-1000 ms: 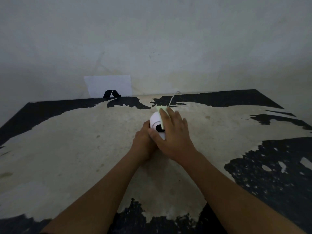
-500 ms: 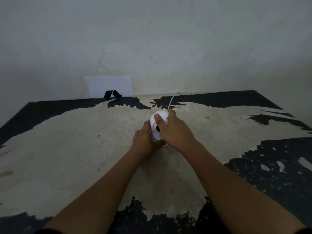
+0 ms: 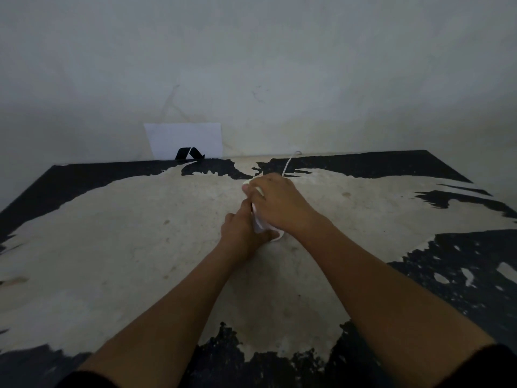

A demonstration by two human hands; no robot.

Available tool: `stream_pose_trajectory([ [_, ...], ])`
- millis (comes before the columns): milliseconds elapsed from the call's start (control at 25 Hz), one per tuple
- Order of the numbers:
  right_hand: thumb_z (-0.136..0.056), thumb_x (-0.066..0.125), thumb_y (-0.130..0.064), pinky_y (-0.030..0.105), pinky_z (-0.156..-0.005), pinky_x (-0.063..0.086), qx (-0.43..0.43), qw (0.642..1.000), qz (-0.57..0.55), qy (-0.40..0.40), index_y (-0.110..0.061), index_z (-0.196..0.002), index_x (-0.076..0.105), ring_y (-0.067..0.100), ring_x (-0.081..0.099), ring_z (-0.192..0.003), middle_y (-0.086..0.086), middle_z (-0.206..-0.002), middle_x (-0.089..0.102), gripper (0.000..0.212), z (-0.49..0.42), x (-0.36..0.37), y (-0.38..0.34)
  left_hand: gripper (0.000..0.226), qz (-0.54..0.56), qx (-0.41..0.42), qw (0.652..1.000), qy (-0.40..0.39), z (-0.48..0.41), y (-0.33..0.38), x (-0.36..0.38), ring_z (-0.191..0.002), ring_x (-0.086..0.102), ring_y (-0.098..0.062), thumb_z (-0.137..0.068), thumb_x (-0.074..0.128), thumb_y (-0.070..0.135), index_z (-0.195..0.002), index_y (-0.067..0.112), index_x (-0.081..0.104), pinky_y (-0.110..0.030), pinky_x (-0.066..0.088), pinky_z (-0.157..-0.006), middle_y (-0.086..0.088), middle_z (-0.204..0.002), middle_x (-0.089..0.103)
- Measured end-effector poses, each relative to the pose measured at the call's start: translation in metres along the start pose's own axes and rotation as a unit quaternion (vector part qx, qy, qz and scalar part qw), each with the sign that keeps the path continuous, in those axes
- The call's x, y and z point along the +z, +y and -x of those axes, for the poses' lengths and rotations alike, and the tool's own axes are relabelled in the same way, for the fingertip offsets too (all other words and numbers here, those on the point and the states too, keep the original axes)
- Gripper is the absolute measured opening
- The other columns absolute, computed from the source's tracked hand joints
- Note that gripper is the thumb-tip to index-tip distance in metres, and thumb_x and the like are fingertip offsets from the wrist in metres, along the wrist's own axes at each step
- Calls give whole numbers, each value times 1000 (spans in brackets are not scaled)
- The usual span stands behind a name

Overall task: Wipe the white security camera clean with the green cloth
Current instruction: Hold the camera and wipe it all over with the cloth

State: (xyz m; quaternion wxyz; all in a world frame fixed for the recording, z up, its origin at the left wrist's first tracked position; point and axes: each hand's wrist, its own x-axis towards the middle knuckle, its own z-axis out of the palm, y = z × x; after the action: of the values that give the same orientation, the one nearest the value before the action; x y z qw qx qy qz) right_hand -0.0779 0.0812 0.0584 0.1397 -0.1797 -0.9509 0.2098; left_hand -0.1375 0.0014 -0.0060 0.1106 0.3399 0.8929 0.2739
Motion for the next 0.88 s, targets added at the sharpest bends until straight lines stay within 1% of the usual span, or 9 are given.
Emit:
stream_pose_trajectory([
  [120, -91, 44, -53, 31, -89, 37, 86, 988, -130, 16, -15, -135, 43, 30, 52, -120, 15, -135, 53, 58, 12, -6, 9, 97, 25, -19, 999, 19, 7, -4, -1, -129, 39, -33, -67, 71, 55, -142, 23, 18, -44, 35, -102, -7, -146, 41],
  [240, -89, 52, -46, 27, -82, 38, 125, 983, -135, 22, -14, -137, 41, 30, 56, -114, 14, -132, 57, 59, 39, -8, 18, 91, 51, 8, 997, 51, 10, -3, -1, -120, 43, -32, -68, 73, 49, -140, 23, 23, -41, 37, -94, -7, -137, 48],
  [400, -94, 47, -19, 25, -70, 36, 86, 991, -83, 60, -9, -113, 60, 24, 59, -91, 13, -111, 67, 25, 68, -12, 29, 88, 60, 24, 997, 43, 8, -9, 1, -116, 45, -34, -67, 72, 50, -137, 25, 26, -40, 35, -92, -7, -132, 53],
  [520, -94, 46, -12, 30, -79, 43, 97, 988, -119, 32, -6, -110, 64, 28, 61, -95, 15, -108, 67, 25, 80, -16, 28, 81, 34, 9, 999, 20, 10, -11, -3, -118, 47, -35, -68, 68, 52, -134, 24, 31, -41, 33, -96, -8, -132, 53],
  [600, -94, 47, -15, 34, -78, 48, 96, 971, -216, 39, -11, -105, 67, 26, 61, -91, 12, -101, 68, 23, 88, -17, 28, 68, 5, -10, 999, 31, 19, -13, -10, -123, 43, -36, -78, 62, 37, -137, 22, 32, -44, 34, -101, -11, -137, 47],
  [640, -94, 48, -16, 34, -75, 49, 96, 960, -261, 40, -14, -101, 67, 24, 61, -87, 10, -96, 68, 21, 92, -17, 29, 58, 34, -16, 998, 55, 27, -13, -15, -122, 44, -35, -84, 56, 29, -136, 22, 34, -44, 36, -101, -12, -135, 47],
  [720, -94, 50, -17, 32, -70, 50, 98, 943, -316, 26, -19, -94, 68, 19, 62, -80, 3, -87, 69, 18, 96, -14, 31, 36, 190, -13, 977, 97, 50, -8, -27, -111, 51, -24, -93, 45, 25, -128, 21, 44, -39, 44, -92, -6, -121, 53],
  [800, -92, 55, -18, 36, -71, 52, 87, 936, -340, 14, -19, -92, 70, 18, 64, -78, 5, -86, 71, 14, 94, -8, 29, 27, 338, -2, 940, 46, 75, 0, -37, -94, 56, -12, -96, 40, 34, -118, 22, 51, -26, 46, -74, 2, -107, 57],
  [880, -89, 59, -19, 41, -73, 54, 67, 938, -340, 0, -18, -91, 70, 22, 65, -79, 9, -88, 71, 11, 89, -4, 25, 26, 380, 10, 924, -33, 87, 0, -39, -88, 64, -13, -91, 51, 33, -112, 19, 58, -22, 52, -65, 1, -102, 66],
])
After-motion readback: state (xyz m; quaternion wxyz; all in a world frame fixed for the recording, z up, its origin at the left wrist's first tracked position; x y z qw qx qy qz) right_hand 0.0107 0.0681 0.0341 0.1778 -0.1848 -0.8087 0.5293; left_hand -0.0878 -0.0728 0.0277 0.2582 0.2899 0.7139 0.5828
